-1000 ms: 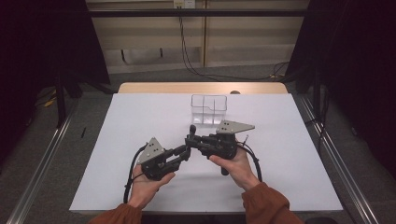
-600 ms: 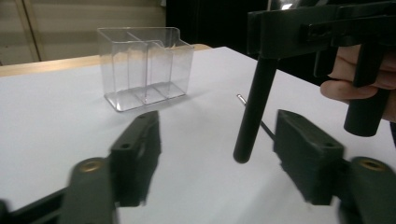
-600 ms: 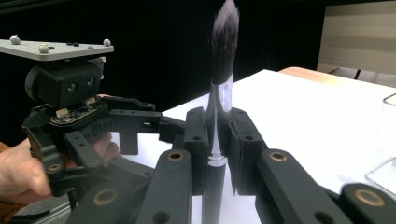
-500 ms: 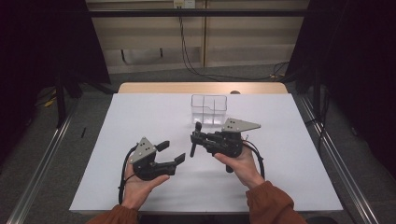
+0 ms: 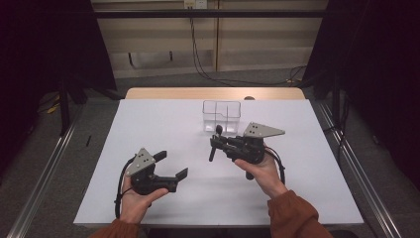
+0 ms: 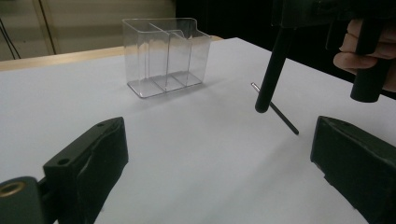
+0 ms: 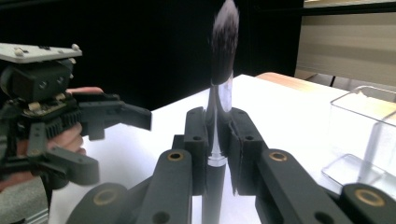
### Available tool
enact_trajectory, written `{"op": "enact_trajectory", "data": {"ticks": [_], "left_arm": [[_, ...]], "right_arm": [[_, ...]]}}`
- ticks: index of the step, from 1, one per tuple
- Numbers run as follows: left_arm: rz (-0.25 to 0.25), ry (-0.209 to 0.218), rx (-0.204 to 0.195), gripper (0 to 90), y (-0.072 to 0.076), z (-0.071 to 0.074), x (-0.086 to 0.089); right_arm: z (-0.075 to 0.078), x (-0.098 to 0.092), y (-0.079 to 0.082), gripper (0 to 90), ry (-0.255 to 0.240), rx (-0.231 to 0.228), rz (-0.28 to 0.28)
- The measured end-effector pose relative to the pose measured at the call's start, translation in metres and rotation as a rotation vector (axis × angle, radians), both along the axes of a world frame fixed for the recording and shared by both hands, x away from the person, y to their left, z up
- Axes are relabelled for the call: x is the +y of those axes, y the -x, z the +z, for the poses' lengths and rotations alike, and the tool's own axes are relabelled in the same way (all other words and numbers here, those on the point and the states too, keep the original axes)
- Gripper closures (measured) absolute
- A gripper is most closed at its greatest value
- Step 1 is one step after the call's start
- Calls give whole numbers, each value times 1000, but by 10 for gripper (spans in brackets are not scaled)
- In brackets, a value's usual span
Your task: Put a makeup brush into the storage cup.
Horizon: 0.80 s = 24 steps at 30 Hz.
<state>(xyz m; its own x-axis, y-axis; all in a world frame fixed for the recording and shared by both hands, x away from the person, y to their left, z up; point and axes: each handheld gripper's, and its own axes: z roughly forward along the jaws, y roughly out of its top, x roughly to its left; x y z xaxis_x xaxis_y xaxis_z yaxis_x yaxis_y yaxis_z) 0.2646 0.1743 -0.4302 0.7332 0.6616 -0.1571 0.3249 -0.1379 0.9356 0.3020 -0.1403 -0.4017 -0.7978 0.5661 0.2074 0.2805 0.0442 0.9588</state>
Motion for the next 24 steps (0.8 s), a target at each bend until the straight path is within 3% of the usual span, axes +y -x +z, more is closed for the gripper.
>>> {"op": "enact_trajectory", "data": {"ticks": [2,5,7,8,11,15,17,22,24], "left_arm": [[-1,1,0,35,0,0,2],[-1,43,-3,33,0,-1,7],[-11,42,-10,36,0,-1,8],[24,18,-44,36,2,0,11],[31,28,-48,36,2,1,16],[79,31,-38,35,7,-2,36],[96,18,-53,35,10,-5,45],[131,45,-80,35,14,-8,58],[129,37,-85,36,16,-7,60]], "right_arm": [[0,-2,0,799,5,-3,-4],[1,-7,-2,798,9,-4,-15],[2,-11,-3,798,7,1,-25],[2,-13,-4,798,12,-2,-33],[3,-18,-5,798,3,0,-44],[4,-24,-7,798,11,-4,-60],[4,-25,-9,798,14,-7,-66],[4,-27,-12,798,26,-10,-78],[4,-28,-13,798,29,-10,-84]]}}
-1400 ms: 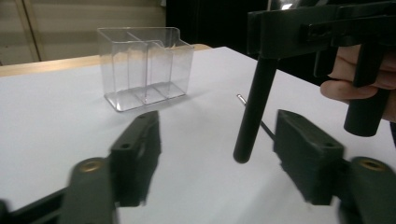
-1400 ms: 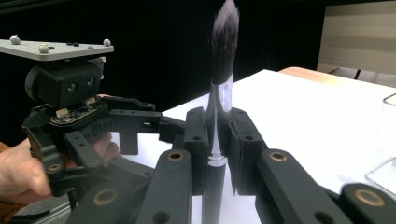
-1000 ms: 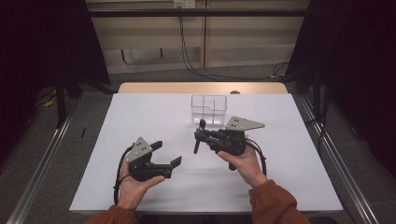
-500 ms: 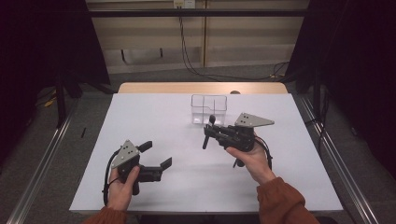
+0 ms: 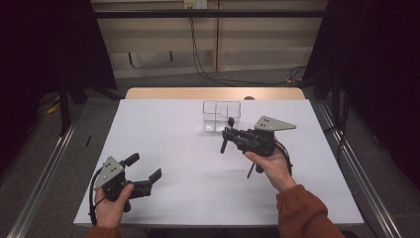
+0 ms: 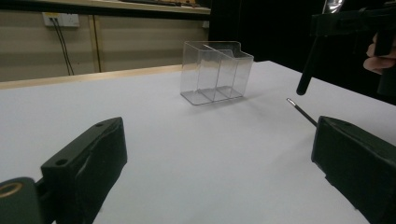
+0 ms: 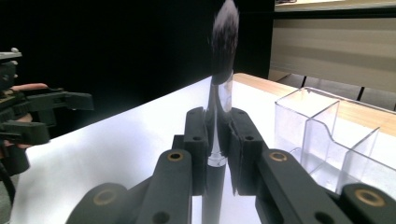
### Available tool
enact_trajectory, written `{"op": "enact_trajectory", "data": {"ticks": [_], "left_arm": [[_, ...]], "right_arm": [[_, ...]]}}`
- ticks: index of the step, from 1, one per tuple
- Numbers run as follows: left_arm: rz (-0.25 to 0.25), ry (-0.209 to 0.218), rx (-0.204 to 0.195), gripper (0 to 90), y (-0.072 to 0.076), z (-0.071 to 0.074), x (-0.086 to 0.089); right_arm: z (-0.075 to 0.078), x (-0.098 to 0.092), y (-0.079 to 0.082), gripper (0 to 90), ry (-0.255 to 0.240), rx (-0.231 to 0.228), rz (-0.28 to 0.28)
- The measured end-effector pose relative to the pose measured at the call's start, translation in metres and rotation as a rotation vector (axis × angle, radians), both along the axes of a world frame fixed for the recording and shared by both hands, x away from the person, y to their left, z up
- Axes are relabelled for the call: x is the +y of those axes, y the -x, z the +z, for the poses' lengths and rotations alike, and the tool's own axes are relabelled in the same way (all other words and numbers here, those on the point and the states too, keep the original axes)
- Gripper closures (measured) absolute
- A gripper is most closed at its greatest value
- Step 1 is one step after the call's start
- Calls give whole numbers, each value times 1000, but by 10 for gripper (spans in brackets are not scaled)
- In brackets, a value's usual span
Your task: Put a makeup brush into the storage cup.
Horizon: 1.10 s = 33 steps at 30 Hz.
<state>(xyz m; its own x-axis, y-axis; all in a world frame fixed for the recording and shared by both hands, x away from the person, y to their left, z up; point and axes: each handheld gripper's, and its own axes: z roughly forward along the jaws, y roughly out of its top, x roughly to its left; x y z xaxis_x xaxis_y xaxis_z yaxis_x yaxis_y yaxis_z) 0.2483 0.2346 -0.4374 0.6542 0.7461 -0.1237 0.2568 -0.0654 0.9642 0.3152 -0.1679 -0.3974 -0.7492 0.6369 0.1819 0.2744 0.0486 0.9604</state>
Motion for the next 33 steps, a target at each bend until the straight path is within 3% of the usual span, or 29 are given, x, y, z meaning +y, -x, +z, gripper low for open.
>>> {"op": "enact_trajectory", "data": {"ticks": [7,17,24,33], "left_arm": [[35,4,1,31,0,-5,6],[34,-5,-21,31,3,-5,6],[36,-13,-21,29,4,-6,5],[28,-19,-17,29,5,-6,6]], "right_arm": [[8,-6,-10,798,2,-20,-31],[21,-11,-34,798,11,-33,-82],[29,-19,-50,797,39,-49,-105],[39,-12,-67,797,82,-90,-129]]}}
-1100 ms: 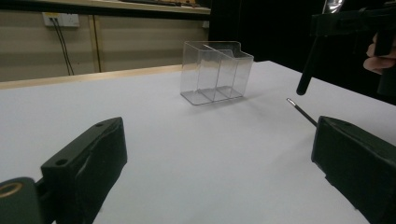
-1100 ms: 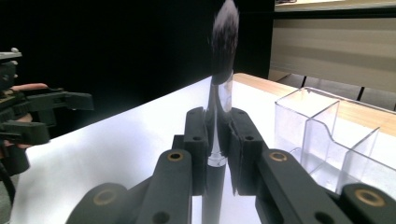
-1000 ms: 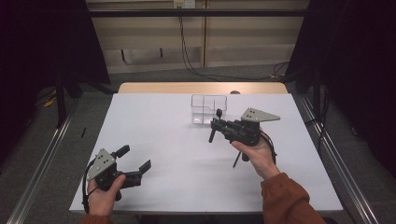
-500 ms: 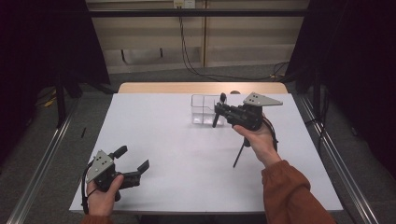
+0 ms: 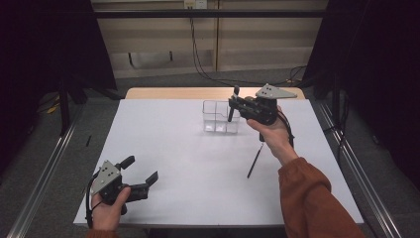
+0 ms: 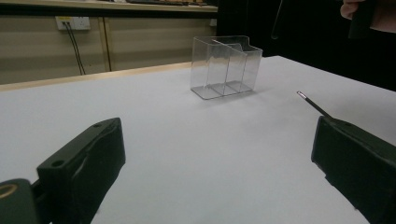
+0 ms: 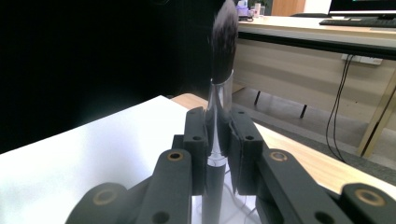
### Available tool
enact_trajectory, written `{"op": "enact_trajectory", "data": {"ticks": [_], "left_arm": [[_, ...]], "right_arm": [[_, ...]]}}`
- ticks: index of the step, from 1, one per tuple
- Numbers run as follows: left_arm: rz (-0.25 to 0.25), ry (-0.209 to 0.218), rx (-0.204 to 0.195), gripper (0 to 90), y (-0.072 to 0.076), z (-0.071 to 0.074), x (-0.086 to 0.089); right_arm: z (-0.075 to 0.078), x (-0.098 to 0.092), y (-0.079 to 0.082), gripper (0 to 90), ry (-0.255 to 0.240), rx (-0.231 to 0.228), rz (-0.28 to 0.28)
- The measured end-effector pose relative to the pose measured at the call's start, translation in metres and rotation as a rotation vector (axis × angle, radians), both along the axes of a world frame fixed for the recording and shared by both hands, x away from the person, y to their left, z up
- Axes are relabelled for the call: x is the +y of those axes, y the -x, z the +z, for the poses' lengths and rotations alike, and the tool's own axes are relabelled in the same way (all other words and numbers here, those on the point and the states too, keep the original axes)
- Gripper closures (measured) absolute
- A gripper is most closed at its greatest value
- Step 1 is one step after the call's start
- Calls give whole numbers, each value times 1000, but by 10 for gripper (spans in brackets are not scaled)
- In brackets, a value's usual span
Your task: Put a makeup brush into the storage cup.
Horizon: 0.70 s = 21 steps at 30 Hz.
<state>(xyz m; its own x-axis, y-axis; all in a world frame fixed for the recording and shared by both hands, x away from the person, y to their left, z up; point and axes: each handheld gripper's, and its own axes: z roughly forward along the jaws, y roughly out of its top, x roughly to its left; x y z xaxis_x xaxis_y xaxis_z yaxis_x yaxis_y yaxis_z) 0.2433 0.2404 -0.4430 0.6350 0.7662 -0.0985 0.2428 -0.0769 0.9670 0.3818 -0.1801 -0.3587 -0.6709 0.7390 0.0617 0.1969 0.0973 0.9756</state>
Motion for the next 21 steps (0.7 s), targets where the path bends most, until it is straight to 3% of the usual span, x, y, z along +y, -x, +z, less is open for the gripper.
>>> {"op": "enact_trajectory", "data": {"ticks": [10,21], "left_arm": [[3,-12,-3,29,0,1,3],[5,-20,-5,32,-1,1,4]], "right_arm": [[7,6,-17,797,-15,3,-46],[3,12,-39,797,36,-4,-99]]}}
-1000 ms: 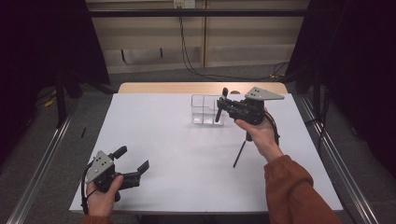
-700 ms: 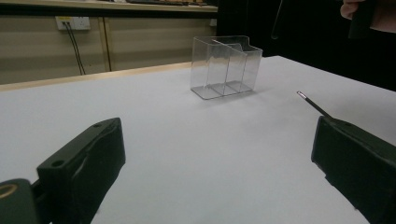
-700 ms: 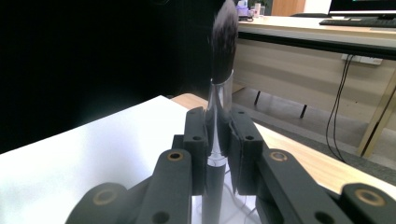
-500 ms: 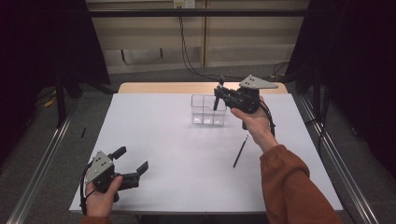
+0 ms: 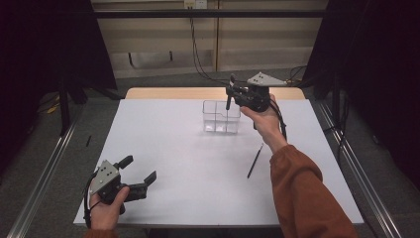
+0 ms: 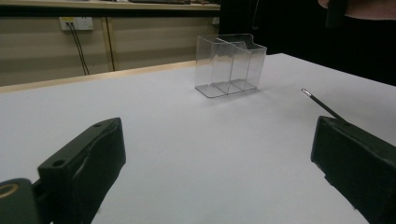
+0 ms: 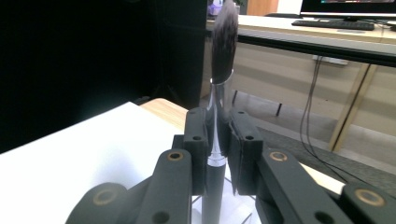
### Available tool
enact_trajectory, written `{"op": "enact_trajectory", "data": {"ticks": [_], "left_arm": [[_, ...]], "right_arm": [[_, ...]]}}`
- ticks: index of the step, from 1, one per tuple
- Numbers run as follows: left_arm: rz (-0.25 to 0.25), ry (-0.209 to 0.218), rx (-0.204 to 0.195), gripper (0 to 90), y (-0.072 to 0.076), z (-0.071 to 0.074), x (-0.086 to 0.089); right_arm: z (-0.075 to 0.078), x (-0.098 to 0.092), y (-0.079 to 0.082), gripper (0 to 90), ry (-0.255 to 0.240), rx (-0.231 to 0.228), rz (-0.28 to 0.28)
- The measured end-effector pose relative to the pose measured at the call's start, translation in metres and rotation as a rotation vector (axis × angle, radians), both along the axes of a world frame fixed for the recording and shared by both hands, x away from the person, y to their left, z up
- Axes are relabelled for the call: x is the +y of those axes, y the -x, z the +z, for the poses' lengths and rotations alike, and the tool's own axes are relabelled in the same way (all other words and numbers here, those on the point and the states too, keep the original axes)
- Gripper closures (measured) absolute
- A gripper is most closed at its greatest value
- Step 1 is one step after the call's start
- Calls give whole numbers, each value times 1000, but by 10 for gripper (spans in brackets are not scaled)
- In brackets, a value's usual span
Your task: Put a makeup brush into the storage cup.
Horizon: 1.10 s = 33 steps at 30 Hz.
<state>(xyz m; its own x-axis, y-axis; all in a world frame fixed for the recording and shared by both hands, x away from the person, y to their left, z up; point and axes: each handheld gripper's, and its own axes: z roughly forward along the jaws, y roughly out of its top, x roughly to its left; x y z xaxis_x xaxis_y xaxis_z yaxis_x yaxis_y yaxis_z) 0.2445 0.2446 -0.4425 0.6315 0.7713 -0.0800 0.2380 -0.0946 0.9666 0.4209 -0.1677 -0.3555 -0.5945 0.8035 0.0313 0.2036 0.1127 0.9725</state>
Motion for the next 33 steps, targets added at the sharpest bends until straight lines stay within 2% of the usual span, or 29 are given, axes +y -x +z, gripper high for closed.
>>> {"op": "enact_trajectory", "data": {"ticks": [2,6,15,18,33], "left_arm": [[10,6,0,32,0,0,1],[14,12,-1,32,0,0,2],[9,4,4,31,-1,0,1],[7,-1,4,32,-1,0,2],[8,-6,2,32,-1,0,2]], "right_arm": [[0,2,-2,797,13,0,-3],[-2,1,-9,797,9,4,-23],[-11,-6,-16,797,21,32,-52],[-12,-6,-17,797,31,29,-57],[-29,-10,-17,797,34,94,-57]]}}
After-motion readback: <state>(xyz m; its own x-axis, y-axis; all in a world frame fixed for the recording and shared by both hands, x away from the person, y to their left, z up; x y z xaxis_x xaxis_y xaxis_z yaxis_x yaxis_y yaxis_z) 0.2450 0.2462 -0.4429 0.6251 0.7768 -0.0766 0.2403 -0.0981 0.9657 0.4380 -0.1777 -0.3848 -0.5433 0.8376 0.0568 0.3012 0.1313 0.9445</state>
